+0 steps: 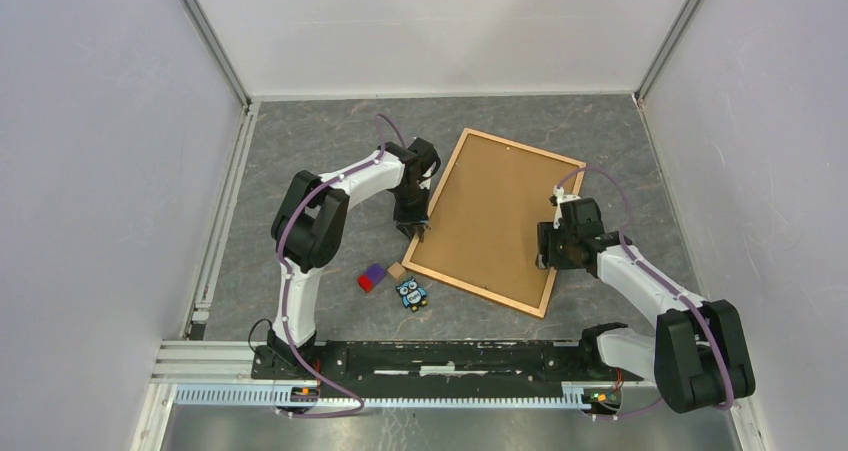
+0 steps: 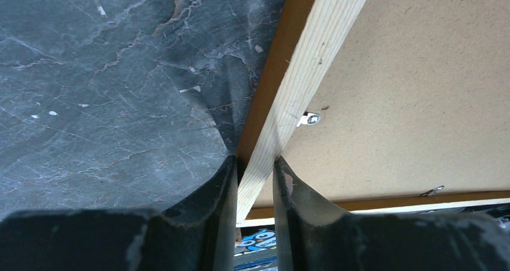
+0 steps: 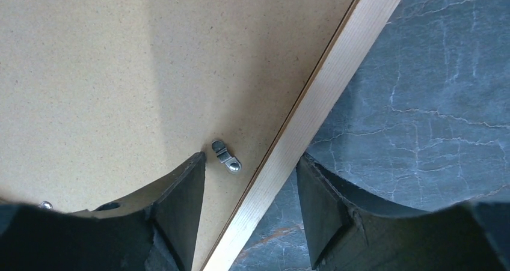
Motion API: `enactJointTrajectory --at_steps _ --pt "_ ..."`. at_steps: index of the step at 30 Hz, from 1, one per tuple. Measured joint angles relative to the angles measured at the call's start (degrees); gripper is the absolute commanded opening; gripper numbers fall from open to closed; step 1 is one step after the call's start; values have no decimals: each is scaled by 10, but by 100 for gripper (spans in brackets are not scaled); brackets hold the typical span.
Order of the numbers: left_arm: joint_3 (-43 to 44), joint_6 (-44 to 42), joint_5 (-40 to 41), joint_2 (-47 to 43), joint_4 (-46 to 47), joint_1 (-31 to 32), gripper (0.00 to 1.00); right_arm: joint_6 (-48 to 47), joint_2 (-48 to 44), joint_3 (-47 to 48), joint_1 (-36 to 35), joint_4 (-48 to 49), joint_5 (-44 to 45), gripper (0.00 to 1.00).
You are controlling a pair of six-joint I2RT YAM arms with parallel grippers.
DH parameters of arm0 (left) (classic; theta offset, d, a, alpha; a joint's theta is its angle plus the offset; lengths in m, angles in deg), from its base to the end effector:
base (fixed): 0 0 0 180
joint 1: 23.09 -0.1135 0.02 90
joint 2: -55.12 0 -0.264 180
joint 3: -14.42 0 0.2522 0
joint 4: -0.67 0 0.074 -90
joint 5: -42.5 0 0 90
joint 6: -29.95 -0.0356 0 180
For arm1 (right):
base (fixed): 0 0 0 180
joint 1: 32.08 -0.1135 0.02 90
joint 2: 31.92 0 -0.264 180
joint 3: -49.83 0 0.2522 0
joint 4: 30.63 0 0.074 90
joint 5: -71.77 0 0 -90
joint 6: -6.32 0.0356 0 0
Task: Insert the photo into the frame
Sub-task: Install the photo frame at the center of the board.
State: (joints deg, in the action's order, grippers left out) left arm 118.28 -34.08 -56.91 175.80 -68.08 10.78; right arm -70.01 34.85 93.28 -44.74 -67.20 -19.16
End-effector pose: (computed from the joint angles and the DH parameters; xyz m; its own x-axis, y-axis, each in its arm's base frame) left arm 0.3327 -0.2303 0.1588 -0.9896 0.1439 0.0019 0.1412 0.9734 -0.1804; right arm 0.1974 0.0449 0.1615 -0.8738 0.0459 -0.4841 -0.0212 0.9910 0.1322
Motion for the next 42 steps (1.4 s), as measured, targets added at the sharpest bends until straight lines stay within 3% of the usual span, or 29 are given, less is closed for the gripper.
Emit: enactJointTrajectory --at_steps 3,11,21,28,39,42 --pt "1 0 0 0 0 0 4 6 1 0 0 0 7 53" --pt "1 0 0 0 -1 0 4 38 1 6 -2 -10 37 27" --pt "1 0 2 1 -8 -2 4 68 1 6 -31 -5 80 20" --pt "1 0 2 0 -8 -2 4 84 6 6 -54 -7 114 0" --pt "1 0 2 1 -8 -2 3 90 13 19 -69 -22 135 1" --pt "1 0 2 0 -8 -2 4 90 17 23 -70 -27 137 14"
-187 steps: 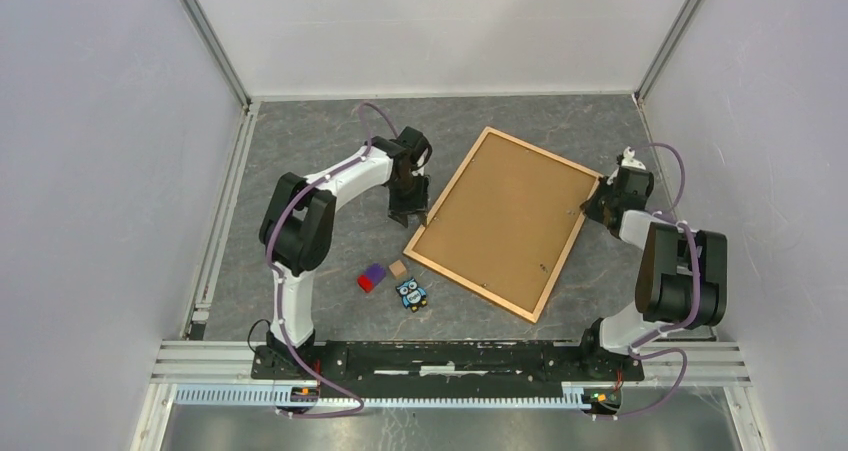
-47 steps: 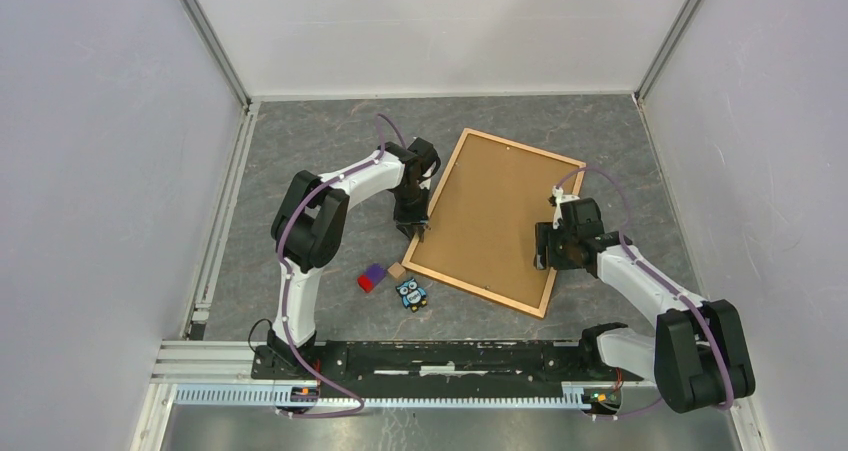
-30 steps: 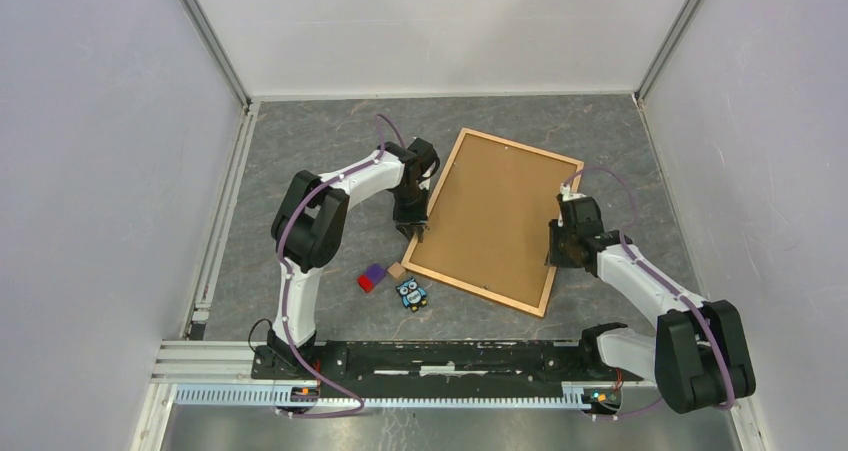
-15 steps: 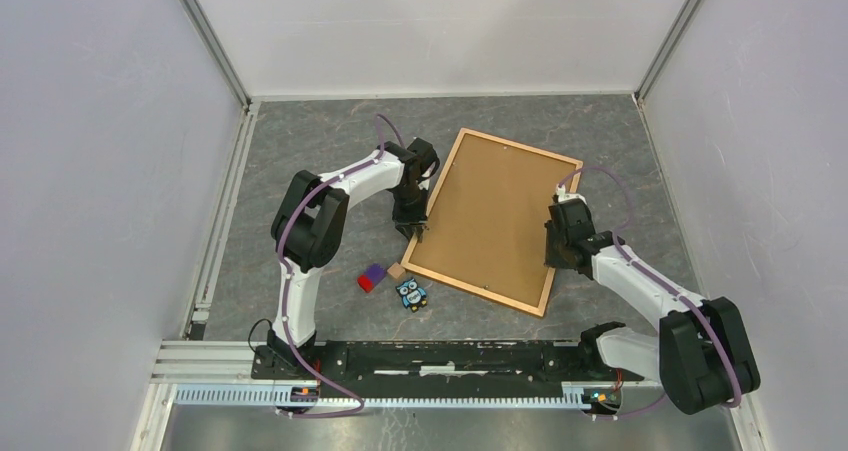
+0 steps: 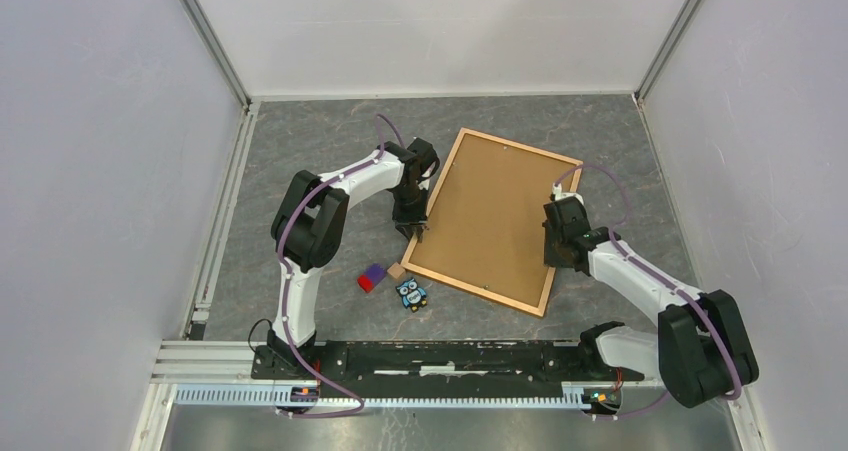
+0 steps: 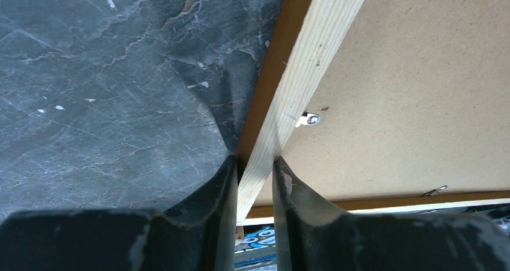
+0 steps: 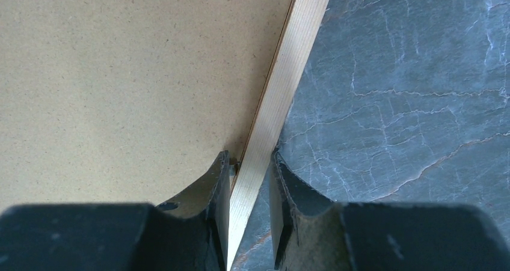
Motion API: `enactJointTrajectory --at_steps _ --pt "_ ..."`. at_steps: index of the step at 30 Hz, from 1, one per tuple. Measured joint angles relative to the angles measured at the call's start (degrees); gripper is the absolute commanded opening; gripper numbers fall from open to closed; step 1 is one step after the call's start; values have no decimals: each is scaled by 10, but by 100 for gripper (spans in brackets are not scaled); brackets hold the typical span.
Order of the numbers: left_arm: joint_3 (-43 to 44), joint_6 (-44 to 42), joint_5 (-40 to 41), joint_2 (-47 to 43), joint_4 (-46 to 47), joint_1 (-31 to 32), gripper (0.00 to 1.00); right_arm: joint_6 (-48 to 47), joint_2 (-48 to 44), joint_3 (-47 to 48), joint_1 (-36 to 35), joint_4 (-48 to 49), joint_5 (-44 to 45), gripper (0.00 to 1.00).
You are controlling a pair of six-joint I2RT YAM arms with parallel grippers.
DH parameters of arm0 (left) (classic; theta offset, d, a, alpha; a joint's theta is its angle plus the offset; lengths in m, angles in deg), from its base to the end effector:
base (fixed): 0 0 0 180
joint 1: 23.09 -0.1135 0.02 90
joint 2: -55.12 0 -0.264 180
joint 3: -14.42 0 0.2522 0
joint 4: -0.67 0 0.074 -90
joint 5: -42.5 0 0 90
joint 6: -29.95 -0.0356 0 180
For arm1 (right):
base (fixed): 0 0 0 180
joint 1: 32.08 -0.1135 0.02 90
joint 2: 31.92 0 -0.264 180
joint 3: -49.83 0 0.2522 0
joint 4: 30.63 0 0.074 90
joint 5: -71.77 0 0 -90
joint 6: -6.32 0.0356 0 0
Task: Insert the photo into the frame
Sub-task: Install the photo frame at the center of the board.
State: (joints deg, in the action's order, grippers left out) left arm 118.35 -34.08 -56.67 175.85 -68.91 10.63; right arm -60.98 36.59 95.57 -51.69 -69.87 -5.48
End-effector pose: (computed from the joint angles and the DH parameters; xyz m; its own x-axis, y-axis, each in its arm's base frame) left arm 0.3322 -0.2286 0.1586 -0.9899 0.1410 0.0129 0.1367 0.9758 -0.1706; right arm 0.1975 0.0620 0.1655 -0.8560 0.0946 -0.5082 0.1090 0.9940 0.0013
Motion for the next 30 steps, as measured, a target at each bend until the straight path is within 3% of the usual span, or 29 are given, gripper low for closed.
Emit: enactJointTrajectory --at_steps 2,7,10,15,19,25,26,30 --pt "0 0 0 0 0 0 4 0 3 3 -1 -3 2 27" --pt "0 0 0 0 0 0 4 0 9 7 -4 -7 5 40" --pt "0 0 0 0 0 0 3 -7 10 9 -9 -7 9 41" --pt "0 0 0 0 0 0 3 -13 10 9 -13 -7 14 26" --pt "0 0 0 0 0 0 3 -10 9 9 -13 -9 16 0" --pt "0 0 0 0 0 0 3 -10 9 9 -13 -8 16 0" --pt "0 0 0 0 0 0 3 -10 9 9 -13 -8 16 2" --pt "0 0 0 0 0 0 3 -9 11 16 -14 -16 18 46"
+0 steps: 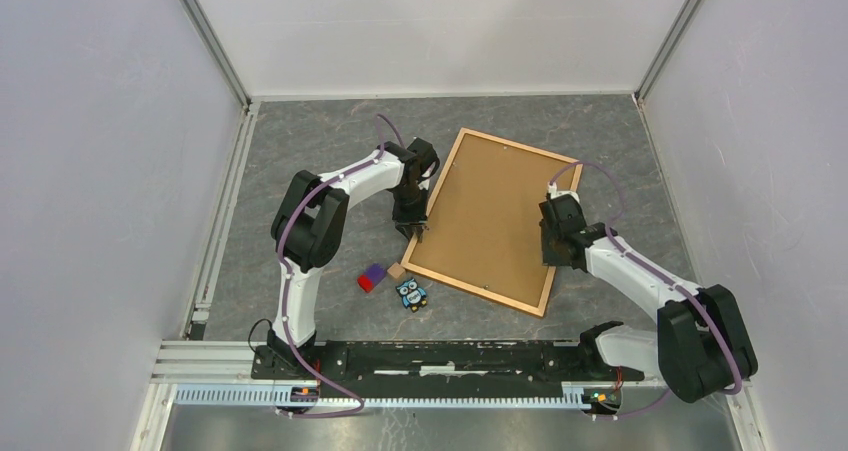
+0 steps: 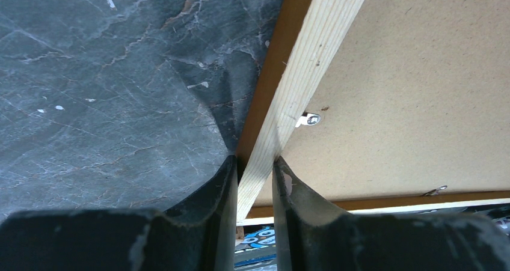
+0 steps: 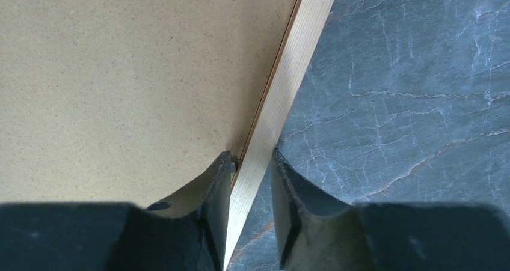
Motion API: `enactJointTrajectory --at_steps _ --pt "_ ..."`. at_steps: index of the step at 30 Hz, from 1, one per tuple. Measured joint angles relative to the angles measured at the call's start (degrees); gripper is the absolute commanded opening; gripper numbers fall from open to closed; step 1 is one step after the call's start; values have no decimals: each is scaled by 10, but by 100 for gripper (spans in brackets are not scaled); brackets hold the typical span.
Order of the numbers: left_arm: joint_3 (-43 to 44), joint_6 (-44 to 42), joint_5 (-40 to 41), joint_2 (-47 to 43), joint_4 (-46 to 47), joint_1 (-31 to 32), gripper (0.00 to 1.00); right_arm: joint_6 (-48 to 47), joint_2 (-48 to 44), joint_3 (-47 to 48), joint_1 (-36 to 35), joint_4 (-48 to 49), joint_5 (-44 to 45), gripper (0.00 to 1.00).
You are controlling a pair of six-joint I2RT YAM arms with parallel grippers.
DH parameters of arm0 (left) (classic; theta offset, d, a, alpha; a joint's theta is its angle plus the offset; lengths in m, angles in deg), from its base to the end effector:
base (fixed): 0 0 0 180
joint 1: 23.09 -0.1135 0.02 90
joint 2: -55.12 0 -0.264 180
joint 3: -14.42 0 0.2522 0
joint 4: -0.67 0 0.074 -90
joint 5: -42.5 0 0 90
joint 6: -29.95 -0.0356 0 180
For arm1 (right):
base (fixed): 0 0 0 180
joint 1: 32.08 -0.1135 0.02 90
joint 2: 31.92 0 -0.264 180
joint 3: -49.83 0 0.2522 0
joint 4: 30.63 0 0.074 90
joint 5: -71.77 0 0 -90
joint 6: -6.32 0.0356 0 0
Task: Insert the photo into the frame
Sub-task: Install the photo frame at the center of the board.
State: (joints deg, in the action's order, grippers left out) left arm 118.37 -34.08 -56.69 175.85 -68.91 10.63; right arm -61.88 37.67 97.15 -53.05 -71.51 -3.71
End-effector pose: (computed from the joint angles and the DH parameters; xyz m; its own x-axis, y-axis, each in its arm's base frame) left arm 0.3323 -0.2286 0.1587 -0.9899 0.1410 0.0127 0.1368 0.9757 -0.1711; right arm 0.1996 0.0669 0.1686 -0.8629 0.0543 -0.5024 0.0859 0.9955 -0.0400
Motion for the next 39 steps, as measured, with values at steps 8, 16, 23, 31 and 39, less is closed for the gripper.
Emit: enactJointTrajectory --at_steps 8,16,23,31,39 --pt "0 0 -13 0 4 2 3 7 7 30 -12 -26 -2 58" --pt "0 0 -15 0 4 2 3 24 18 32 -12 -40 27 63" --pt "0 0 -16 0 4 2 3 83 16 32 -9 -46 59 54" --pt "0 0 -16 0 4 2 3 172 21 27 -9 -51 83 48" --pt "-1 0 -36 3 10 2 2 209 20 17 -8 -55 87 37"
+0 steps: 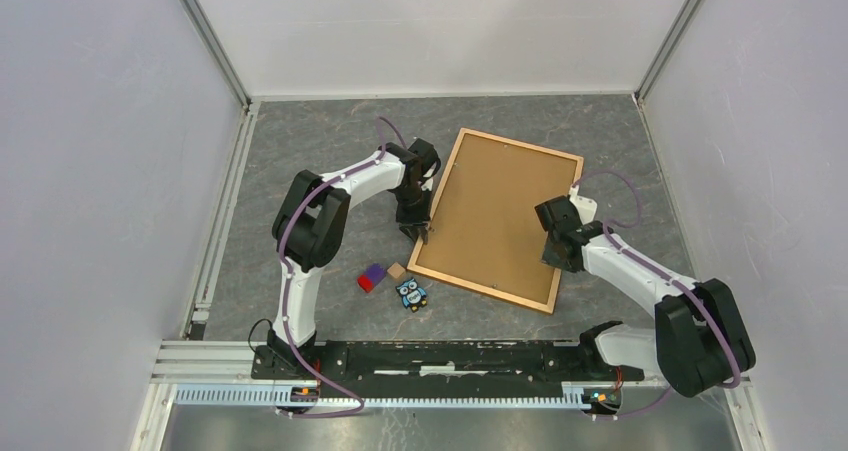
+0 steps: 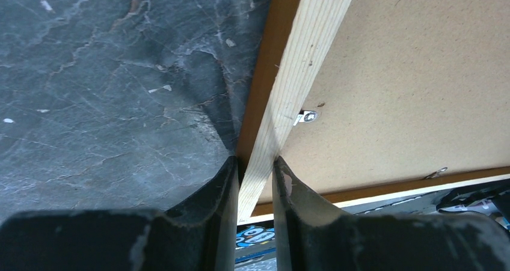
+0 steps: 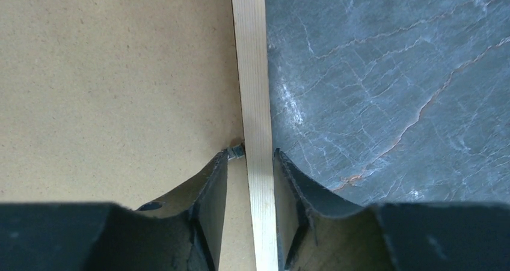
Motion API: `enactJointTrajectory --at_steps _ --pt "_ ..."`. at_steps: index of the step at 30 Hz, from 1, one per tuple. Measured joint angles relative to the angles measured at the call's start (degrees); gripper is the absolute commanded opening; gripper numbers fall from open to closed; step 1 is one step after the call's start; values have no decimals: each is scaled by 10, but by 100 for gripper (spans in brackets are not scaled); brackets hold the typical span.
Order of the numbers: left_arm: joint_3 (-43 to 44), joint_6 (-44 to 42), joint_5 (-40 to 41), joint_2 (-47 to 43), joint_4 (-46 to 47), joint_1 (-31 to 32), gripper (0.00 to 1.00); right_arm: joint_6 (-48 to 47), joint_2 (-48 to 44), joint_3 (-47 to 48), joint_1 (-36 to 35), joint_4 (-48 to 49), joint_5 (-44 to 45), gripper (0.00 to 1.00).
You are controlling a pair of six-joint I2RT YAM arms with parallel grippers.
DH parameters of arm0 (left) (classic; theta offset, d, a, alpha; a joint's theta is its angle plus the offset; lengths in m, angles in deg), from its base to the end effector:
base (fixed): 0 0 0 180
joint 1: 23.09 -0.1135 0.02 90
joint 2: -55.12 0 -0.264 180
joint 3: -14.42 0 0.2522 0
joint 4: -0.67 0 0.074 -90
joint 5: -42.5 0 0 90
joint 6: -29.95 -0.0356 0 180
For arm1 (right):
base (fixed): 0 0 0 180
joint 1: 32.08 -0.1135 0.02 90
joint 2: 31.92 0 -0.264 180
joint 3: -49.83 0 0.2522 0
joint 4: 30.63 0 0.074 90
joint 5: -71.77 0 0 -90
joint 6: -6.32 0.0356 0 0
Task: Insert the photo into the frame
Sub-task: Install the photo frame at the center of the board, then adjust the photo frame at the center of the board.
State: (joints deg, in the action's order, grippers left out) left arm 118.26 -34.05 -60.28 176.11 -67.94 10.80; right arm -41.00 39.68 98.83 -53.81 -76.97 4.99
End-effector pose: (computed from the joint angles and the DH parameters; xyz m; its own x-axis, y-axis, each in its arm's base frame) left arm 0.3318 -0.2323 0.1570 -0.9884 0.1489 0.0303 0.1381 0.9632 -0.2307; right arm 0.1983 0.0639 0.1675 -0.7787 0.3603 -0.5136 0.4343 0.9004 -0.0269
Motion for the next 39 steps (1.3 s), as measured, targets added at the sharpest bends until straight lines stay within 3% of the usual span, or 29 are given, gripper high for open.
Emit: enactJointTrajectory --at_steps 3,7,11,14,19,27,35,39 --pt "0 0 -4 0 2 0 2 9 -7 -8 0 0 1 29" --pt "0 0 -4 0 2 0 2 19 -23 -19 0 4 8 32" --pt "0 0 -9 1 2 -1 2 7 -24 -19 2 -1 14 48" --pt "0 0 -12 2 3 0 2 -24 -16 3 11 -13 12 65" --pt "-2 0 -26 4 9 -1 2 -82 -13 52 70 32 -47 90" --pt "-21 5 -51 -1 31 -3 4 -158 71 68 160 94 -53 90" --pt "-208 123 -142 -92 220 -1 9 -202 177 109 170 177 -165 86" --pt "-248 192 -148 -114 267 34 14 -218 271 209 170 191 -186 86"
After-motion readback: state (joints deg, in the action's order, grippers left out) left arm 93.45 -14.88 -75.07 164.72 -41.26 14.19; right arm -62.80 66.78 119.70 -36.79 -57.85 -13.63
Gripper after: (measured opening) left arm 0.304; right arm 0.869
